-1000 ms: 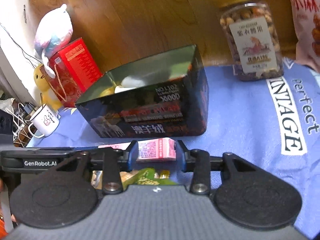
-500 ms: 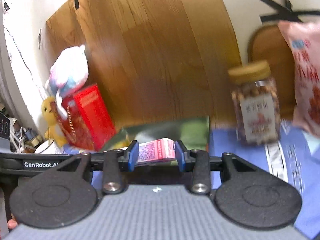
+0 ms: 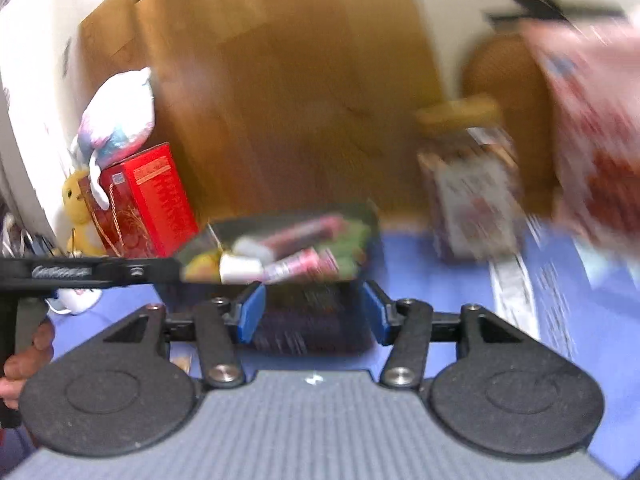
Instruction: Organize snacks
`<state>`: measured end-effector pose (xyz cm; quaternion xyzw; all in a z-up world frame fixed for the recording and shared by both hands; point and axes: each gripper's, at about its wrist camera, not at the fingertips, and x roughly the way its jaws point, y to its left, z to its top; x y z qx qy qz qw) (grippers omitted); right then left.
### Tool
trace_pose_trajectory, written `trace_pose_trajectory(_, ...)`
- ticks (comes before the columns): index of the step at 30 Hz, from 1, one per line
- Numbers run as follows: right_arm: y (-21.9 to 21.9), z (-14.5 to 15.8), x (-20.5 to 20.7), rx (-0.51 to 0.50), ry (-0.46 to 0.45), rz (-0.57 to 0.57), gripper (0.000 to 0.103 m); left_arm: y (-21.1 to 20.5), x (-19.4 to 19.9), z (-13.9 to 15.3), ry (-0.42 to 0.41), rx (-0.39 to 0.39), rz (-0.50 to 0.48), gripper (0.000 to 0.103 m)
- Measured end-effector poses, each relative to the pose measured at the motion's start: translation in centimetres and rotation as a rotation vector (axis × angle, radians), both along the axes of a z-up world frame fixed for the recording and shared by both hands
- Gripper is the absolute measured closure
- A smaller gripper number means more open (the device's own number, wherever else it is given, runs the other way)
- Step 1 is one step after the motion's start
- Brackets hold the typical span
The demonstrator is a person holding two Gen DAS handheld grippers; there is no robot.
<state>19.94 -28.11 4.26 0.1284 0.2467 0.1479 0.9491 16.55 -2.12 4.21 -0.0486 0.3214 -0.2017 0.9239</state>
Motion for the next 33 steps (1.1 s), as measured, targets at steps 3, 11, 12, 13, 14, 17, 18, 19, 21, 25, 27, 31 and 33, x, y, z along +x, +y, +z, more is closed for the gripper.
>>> trace_pose_trajectory(3,-3.2,-2.0,-3.0,0.118,0.080,-0.050,0.046,-2.5,-1.9,-0.9,0.005,0.024,-0.067,0.060)
trace_pose_trajectory(11,0.0,-3.6,-9.2,0.027,0.071,0.009,0.050,-7.1,-4.9,-3.8,0.014,0.205,-0.109,0.060)
trace_pose_trajectory(12,0.3,-3.5,-10.1,0.009,0.062,0.024,0.049,-7.2,-5.4,-3.7,0.002,0.234,-0.104,0.060)
trace_pose_trajectory(13,0.5,-3.6,-10.8,0.002,0.062,0.042,0.048,-7.4,-5.8,-3.6,-0.014,0.270,-0.098,0.060)
trace_pose_trajectory(14,0.4,-3.6,-11.2,0.005,0.065,0.059,0.048,-7.8,-6.1,-3.6,-0.028,0.316,-0.088,0.060)
trace_pose_trajectory(17,0.0,-3.5,-12.3,0.035,0.064,0.075,0.047,-8.9,-6.5,-4.0,-0.068,0.419,-0.067,0.060)
trace_pose_trajectory(18,-0.2,-3.5,-12.5,0.044,0.062,0.064,0.047,-9.1,-6.5,-4.1,-0.071,0.428,-0.064,0.060)
trace_pose_trajectory(19,-0.4,-3.5,-12.7,0.054,0.061,0.054,0.047,-9.1,-6.5,-4.1,-0.071,0.431,-0.060,0.060)
trace_pose_trajectory(21,-0.8,-3.6,-13.0,0.082,0.063,0.035,0.047,-9.0,-6.4,-4.0,-0.064,0.427,-0.051,0.060)
trace_pose_trajectory(25,-1.6,-3.3,-12.9,0.125,0.063,0.008,0.047,-9.0,-6.5,-3.9,-0.064,0.431,-0.047,0.061)
trace_pose_trajectory(27,-2.1,-3.3,-12.8,0.153,0.064,0.001,0.047,-9.0,-6.4,-4.0,-0.065,0.435,-0.050,0.061)
trace_pose_trajectory(31,-2.8,-3.3,-12.3,0.196,0.073,-0.001,0.047,-8.9,-6.2,-4.0,-0.060,0.427,-0.053,0.061)
trace_pose_trajectory(33,-2.8,-3.4,-12.0,0.206,0.081,0.003,0.047,-8.7,-6.0,-4.0,-0.054,0.420,-0.055,0.061)
